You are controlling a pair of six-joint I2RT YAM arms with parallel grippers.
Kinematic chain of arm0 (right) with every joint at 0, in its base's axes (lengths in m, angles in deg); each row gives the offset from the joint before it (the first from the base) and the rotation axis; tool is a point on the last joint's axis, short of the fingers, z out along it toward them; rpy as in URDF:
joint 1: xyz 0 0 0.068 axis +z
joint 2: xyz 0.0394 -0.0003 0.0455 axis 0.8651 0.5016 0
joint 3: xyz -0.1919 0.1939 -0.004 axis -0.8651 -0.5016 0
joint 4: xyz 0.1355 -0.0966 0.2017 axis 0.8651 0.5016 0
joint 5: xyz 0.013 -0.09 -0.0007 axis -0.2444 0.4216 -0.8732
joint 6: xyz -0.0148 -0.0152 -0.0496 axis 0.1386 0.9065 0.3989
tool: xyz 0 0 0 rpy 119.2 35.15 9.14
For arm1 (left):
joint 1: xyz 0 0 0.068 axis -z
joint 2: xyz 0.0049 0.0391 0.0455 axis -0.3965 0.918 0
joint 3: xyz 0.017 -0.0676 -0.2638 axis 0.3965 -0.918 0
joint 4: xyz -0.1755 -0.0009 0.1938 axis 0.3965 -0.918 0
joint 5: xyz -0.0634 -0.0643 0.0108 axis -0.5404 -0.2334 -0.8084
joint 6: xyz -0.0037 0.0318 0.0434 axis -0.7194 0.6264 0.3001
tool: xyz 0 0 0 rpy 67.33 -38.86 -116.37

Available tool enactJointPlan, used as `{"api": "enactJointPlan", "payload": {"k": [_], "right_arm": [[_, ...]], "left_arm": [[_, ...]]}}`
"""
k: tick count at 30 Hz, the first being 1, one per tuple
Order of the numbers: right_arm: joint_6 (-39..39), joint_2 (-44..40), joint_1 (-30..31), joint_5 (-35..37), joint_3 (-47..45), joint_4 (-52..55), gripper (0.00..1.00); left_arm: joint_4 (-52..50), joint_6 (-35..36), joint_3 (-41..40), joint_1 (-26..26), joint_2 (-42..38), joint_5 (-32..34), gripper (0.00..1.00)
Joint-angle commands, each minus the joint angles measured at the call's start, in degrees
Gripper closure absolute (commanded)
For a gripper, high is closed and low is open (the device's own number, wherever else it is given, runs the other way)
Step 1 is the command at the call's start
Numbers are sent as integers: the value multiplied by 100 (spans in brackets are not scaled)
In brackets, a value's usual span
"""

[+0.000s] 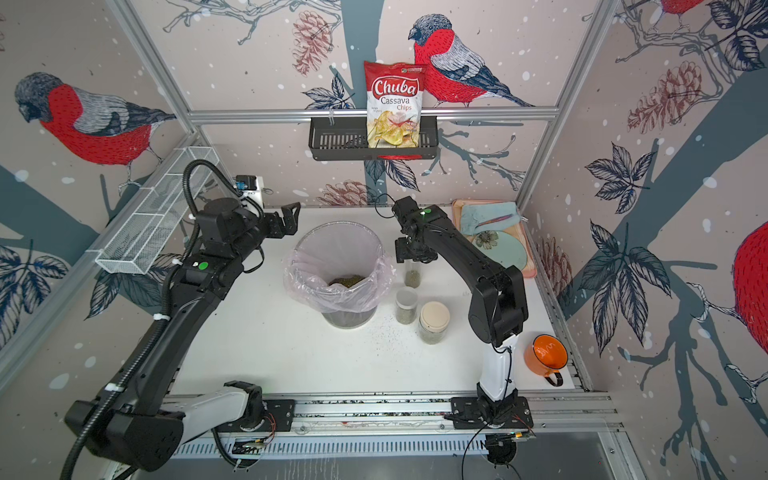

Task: Empty moldy mung beans from jars
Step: Pick up the jar from the center of the board.

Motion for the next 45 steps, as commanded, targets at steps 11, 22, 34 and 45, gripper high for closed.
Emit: {"api": "enactJointPlan", "payload": {"k": [11, 22, 34, 45], "right_arm": [[68, -47, -34, -61, -54, -13, 39], [61, -107, -60, -20, -32, 31, 48], [-12, -309, -161, 51, 299, 229, 48], [-81, -952, -471, -34, 623, 366, 49]], "left_arm": [[102, -78, -20, -69, -56, 53, 1], [107, -106, -32, -93, -62, 92, 1], [113, -125, -22, -120, -58, 50, 1], [161, -92, 88, -90, 61, -52, 1]]}}
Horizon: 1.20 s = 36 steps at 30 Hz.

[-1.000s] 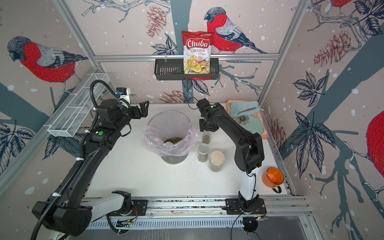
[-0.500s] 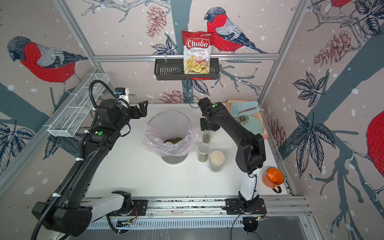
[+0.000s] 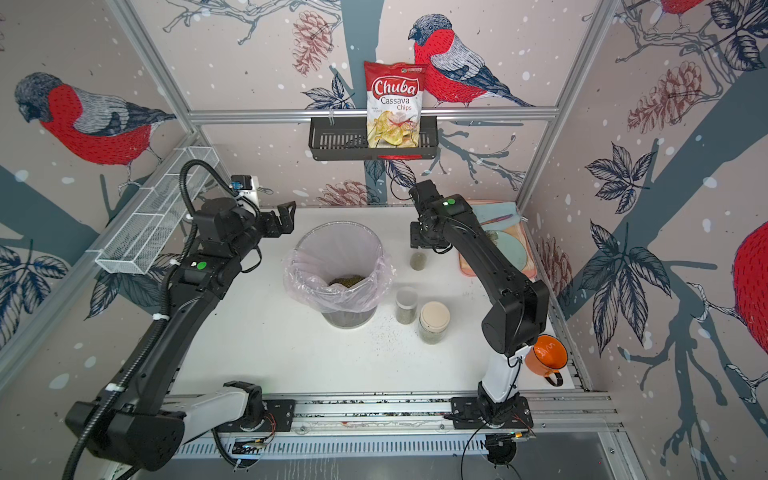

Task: Empty moldy mung beans from jars
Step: Pick up the jar from the center of the board.

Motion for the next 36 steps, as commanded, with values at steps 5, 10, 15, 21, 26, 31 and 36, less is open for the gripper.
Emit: {"api": "enactJointPlan", "payload": {"k": [5, 10, 15, 21, 26, 31, 36], "right_arm": [[-41, -466, -322, -178, 533, 23, 49], [-30, -771, -540, -445, 1000, -276, 50], [-34, -720, -654, -938, 1625, -238, 50], [-17, -863, -654, -1406, 1704, -421, 51], [-8, -930, -629, -1889, 1757, -576, 52], [-43, -997, -616, -2259, 1868, -806, 52], [-54, -1007, -504, -2866, 1949, -1040, 52]], "left_arm": [[-75, 382, 422, 391, 179, -297, 1], [-207, 614, 710, 520, 250, -506, 1], [-239, 833, 885, 629, 321, -1047, 1], [-282, 1407, 761, 844, 285, -1103, 2], [-200, 1709, 611, 900, 226, -1298, 2], [-25, 1825, 412, 941, 125, -1486, 4], [90, 2062, 237, 1117, 58, -1754, 3]]}}
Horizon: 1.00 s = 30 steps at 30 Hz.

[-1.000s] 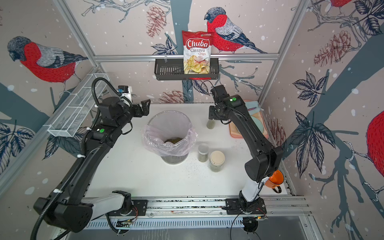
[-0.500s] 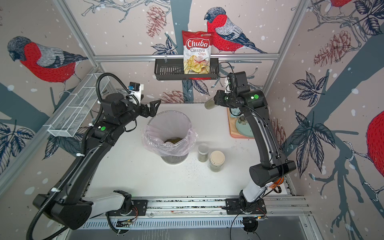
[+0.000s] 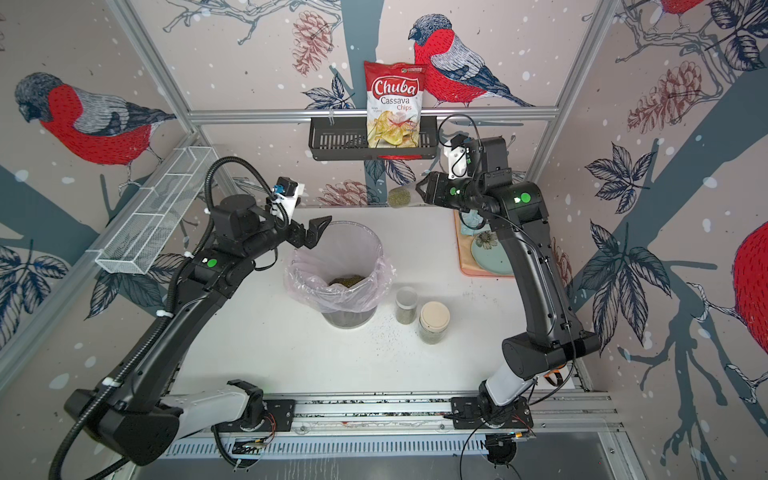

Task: Empty moldy mung beans from jars
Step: Pick up the jar from the center of the board.

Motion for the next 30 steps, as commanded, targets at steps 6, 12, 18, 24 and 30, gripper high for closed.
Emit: {"api": "enactJointPlan", "payload": {"k": [6, 12, 18, 24, 30], "right_arm": [[1, -153, 420, -807, 40, -610, 53], [57, -342, 505, -1077, -146, -873, 53], [124, -369, 716, -1178, -395, -1035, 53], [218, -256, 969, -1014, -256, -816, 54], [227, -214, 1240, -797, -258, -680, 54]], "left_arm": [[269, 746, -311, 335, -255, -6, 3], [128, 1757, -451, 669, -326, 515, 6], [163, 2875, -695, 1253, -341, 1652, 7], [436, 2929, -1001, 1254, -562, 1522, 6], [779, 2941, -1132, 1258, -723, 1365, 5]]}}
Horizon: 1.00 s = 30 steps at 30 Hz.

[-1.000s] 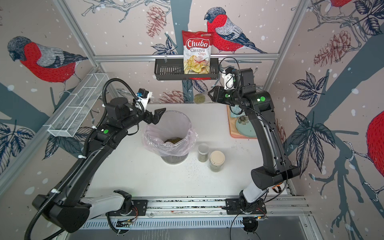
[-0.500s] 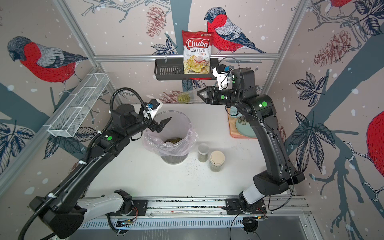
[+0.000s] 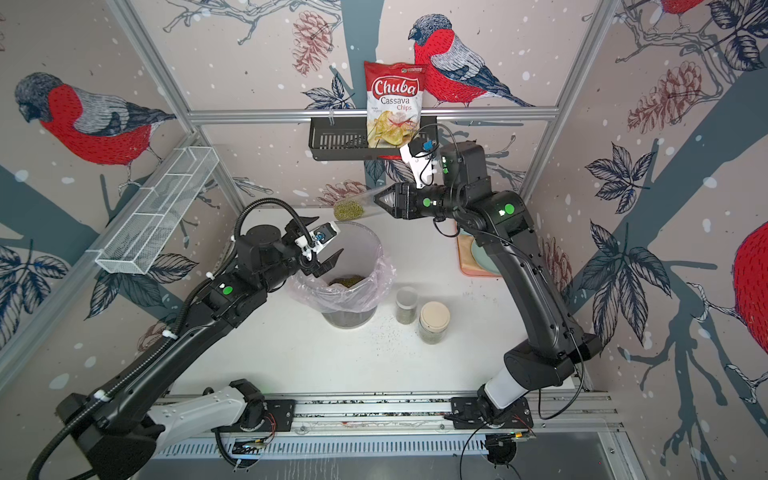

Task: Empty moldy mung beans from jars
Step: Pick up the jar from the center of the board.

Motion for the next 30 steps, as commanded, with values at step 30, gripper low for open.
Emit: {"api": "enactJointPlan", "payload": {"k": [30], "right_arm": [[212, 382, 1041, 592, 338, 236, 55]], "left_arm": [[540, 140, 138, 34, 1, -325, 18]]}}
